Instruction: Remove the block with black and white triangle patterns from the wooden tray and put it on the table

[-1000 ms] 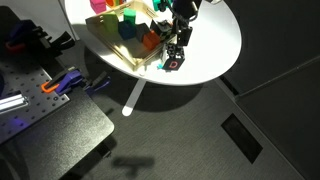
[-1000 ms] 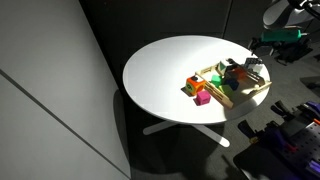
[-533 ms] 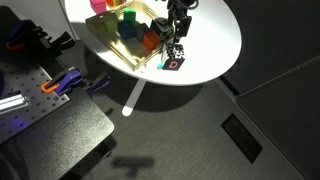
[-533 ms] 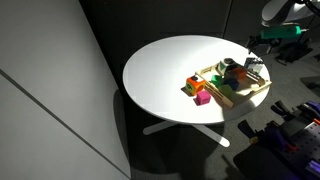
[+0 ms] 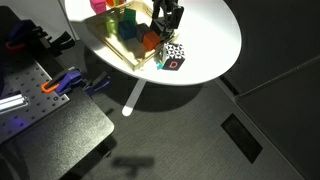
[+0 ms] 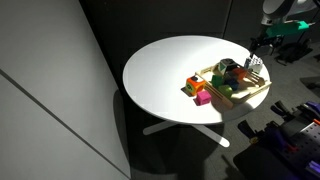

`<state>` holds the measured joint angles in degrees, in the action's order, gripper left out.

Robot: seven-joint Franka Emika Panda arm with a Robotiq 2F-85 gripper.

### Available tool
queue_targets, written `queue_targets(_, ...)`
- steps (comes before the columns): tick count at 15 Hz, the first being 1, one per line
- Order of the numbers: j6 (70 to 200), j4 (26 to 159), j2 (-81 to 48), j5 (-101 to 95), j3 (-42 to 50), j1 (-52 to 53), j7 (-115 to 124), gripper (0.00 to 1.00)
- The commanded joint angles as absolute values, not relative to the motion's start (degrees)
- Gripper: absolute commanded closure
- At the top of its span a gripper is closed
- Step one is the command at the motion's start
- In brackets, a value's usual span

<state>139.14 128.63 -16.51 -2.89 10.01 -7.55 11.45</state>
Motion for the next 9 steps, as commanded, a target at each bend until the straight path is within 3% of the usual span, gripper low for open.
queue_targets(1, 133.29, 130.68, -12.17, -3.52, 9.55, -7.43, 6.93, 0.0)
queue_targets(9, 124.97, 133.91, -4.84, -6.02, 9.0, -6.53, 7.44, 0.0)
